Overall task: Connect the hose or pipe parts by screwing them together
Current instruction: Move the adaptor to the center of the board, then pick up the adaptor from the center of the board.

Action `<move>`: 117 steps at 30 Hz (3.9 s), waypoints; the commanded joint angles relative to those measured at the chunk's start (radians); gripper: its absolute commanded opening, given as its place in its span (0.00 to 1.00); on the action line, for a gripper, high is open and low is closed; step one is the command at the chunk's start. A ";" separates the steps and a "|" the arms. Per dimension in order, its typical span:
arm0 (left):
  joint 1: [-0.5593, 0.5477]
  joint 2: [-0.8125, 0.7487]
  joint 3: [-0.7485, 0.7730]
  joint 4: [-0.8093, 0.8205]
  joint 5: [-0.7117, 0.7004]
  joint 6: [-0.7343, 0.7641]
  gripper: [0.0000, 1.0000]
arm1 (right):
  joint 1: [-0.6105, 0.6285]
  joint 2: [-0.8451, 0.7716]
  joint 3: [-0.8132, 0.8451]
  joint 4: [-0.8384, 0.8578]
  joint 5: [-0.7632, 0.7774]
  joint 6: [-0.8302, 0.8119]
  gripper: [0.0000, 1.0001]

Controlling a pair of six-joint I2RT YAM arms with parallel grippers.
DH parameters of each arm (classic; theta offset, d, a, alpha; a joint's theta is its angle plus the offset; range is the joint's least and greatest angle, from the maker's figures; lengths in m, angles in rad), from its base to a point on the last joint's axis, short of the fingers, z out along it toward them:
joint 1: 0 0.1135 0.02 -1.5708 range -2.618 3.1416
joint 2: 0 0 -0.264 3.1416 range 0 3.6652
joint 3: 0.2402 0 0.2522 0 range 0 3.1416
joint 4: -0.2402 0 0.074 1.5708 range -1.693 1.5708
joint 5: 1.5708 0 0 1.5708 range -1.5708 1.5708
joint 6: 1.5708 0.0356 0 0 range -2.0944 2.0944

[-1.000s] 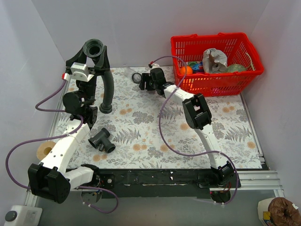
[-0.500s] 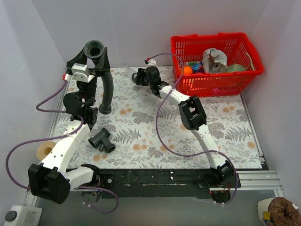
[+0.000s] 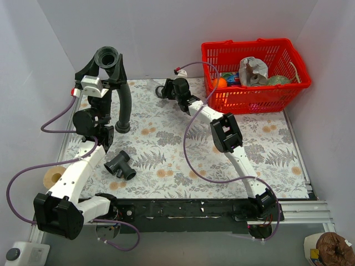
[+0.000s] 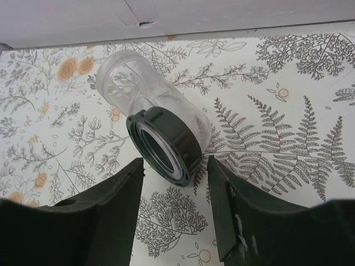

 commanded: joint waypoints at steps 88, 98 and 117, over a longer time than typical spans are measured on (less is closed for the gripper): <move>-0.126 -0.028 -0.010 -0.651 1.104 0.082 0.00 | -0.183 -1.530 -1.428 -0.735 0.218 0.088 0.66; -0.126 -0.053 -0.009 -0.669 1.085 0.100 0.00 | -0.184 -1.442 -1.423 -0.432 0.180 0.014 0.93; -0.128 -0.105 -0.012 -0.729 0.998 0.184 0.00 | -0.180 -1.067 -1.363 -0.105 -0.198 -0.272 0.98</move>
